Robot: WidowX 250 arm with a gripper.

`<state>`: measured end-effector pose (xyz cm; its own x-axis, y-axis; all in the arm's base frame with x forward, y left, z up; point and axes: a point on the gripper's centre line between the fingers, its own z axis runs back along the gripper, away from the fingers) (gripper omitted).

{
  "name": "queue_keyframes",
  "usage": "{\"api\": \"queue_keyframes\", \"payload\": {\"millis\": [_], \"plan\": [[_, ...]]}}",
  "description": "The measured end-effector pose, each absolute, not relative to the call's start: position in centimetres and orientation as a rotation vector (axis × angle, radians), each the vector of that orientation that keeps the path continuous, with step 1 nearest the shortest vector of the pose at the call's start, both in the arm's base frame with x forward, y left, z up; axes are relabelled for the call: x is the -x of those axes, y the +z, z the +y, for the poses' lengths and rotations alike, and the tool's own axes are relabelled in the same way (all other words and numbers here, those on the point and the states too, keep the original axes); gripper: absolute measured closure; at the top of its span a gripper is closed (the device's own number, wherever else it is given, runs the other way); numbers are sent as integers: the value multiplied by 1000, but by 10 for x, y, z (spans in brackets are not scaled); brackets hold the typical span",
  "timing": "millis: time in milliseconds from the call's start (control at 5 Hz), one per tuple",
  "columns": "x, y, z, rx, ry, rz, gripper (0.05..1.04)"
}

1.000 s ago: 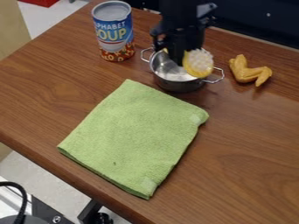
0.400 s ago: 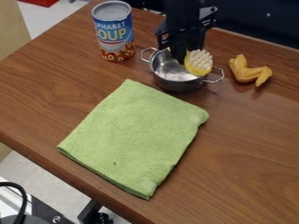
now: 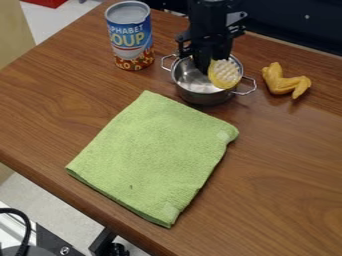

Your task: Put the yellow brush inside the silver pot

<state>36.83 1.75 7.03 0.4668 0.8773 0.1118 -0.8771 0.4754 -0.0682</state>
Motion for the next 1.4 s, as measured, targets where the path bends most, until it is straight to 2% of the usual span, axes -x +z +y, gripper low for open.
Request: {"api": "queue_keyframes", "payload": {"millis": [400, 600, 800, 1200, 1400], "plan": [[-369, 68, 26, -16, 1080, -117, 135], [-370, 70, 29, -11, 1092, -113, 84], [-367, 71, 30, -5, 1094, -89, 84], [-355, 107, 28, 32, 1078, -90, 84], [-340, 119, 18, 9, 1001, -119, 84]]}}
